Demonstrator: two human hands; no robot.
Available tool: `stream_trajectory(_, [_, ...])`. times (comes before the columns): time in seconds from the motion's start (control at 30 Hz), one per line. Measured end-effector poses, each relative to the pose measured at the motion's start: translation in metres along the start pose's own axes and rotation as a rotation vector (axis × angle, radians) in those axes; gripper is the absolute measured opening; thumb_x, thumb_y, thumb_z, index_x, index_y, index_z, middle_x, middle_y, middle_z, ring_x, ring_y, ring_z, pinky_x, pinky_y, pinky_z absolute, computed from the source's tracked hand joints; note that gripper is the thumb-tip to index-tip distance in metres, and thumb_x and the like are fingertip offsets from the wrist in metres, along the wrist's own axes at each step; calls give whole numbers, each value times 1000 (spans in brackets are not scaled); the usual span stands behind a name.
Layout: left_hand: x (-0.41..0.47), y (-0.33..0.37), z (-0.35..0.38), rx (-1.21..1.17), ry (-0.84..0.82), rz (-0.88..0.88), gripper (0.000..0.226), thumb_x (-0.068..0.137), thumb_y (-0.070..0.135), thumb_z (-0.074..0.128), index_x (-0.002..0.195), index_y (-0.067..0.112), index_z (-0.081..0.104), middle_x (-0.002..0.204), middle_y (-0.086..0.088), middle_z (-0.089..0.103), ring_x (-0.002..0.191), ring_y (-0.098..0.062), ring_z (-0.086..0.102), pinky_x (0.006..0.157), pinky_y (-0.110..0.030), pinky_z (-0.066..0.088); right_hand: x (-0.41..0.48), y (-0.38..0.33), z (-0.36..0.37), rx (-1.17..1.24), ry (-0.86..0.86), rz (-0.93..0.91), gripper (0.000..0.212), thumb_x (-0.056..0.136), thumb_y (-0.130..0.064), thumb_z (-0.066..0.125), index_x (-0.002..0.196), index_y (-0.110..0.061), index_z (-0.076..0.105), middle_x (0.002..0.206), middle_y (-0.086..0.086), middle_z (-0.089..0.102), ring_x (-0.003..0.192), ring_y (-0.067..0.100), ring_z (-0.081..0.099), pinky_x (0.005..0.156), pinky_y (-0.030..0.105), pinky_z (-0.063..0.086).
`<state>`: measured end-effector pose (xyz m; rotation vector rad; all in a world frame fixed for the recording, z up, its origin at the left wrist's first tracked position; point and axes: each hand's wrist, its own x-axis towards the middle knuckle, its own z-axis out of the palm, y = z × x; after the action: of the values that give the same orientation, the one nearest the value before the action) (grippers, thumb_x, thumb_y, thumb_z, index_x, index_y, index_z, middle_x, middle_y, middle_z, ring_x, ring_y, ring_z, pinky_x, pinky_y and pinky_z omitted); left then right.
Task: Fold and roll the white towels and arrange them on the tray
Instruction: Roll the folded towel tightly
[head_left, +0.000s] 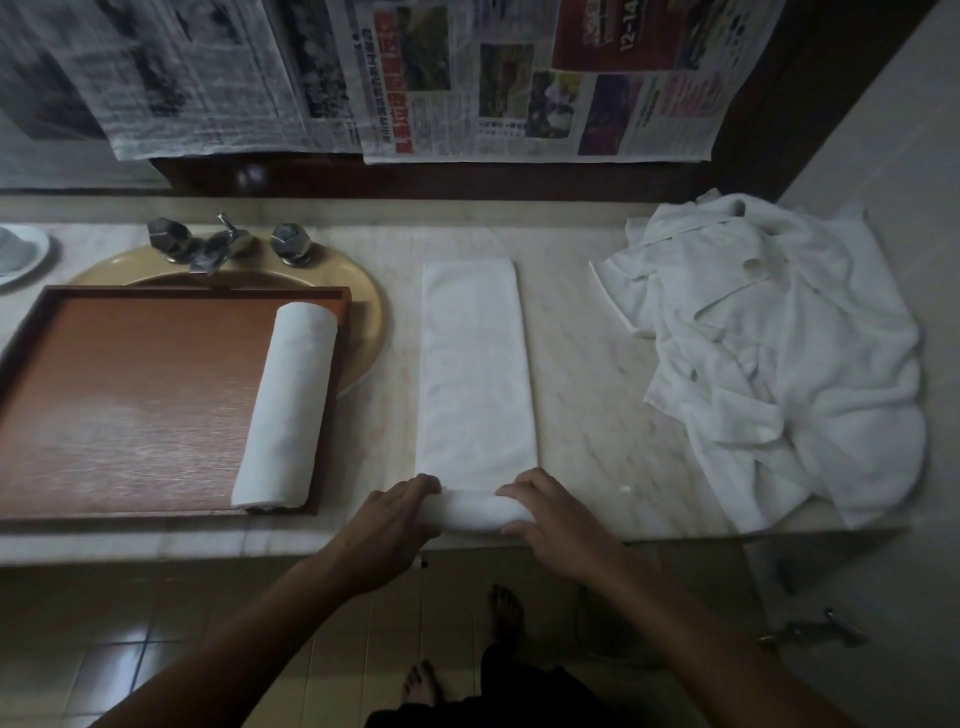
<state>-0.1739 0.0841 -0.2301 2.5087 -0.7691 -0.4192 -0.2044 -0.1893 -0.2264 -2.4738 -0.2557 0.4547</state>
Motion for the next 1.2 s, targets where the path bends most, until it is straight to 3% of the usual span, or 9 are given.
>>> stream_trajectory(0.13, [2,2,-2,-188,19,-130,24,100,36,62,121,30,52,120,8,65,100,-13,62,85,-34,51,0,1,-2,57,19,62,39,102,-34,58,140,-26,57,135,-8,54,126,12,48,106,32,41])
stream_trajectory(0.27, [14,6,-2,-322,134,-243,15,98,26,68,111,21,66,108,8,63,96,-4,58,78,-21,41,4,-2,3,39,118,96,33,102,-35,55,134,-26,63,133,-6,62,123,15,50,105,38,42])
stream_trajectory(0.4, [23,10,-3,-393,170,-353,13,94,24,70,106,20,71,105,8,63,96,-5,60,76,-12,40,-4,-13,24,-244,371,-2,32,94,-22,64,125,-20,71,126,5,67,118,26,57,98,43,52])
stream_trajectory(0.6, [28,12,3,-422,184,-447,15,93,27,70,108,22,70,108,5,64,98,-15,61,77,-23,45,-22,-24,60,-432,345,-118,65,87,-8,44,152,-18,46,159,12,42,150,37,33,121,59,22])
stream_trajectory(0.73, [14,31,21,13,376,-258,32,94,21,66,125,17,62,129,-6,59,116,-26,56,94,-44,50,-12,-20,54,-487,272,-135,77,85,-10,55,159,-16,33,165,12,32,155,37,22,121,59,12])
stream_trajectory(0.9, [5,35,48,312,220,-65,78,81,14,68,154,6,40,160,-15,40,151,-33,34,120,-54,33,5,-16,40,-495,203,-142,80,87,-15,59,161,-15,27,168,11,27,157,34,18,121,59,12])
stream_trajectory(1.0, [16,21,48,352,166,-67,84,85,13,65,160,7,28,167,-14,27,156,-30,20,124,-52,23,17,-17,31,-529,157,-124,69,92,-25,39,159,-14,30,164,11,35,153,33,30,122,59,19])
stream_trajectory(1.1, [30,12,37,377,138,-48,82,87,17,68,159,7,31,165,-14,32,154,-32,27,122,-52,25,30,-19,20,-516,120,-106,73,93,-25,55,160,-15,29,157,8,44,142,30,43,121,53,29])
stream_trajectory(1.2, [36,8,23,391,109,1,78,88,24,70,156,8,35,154,-10,47,143,-29,46,117,-51,36,37,-15,14,-514,101,-134,79,86,-22,72,156,-15,35,141,7,54,124,29,55,107,46,43])
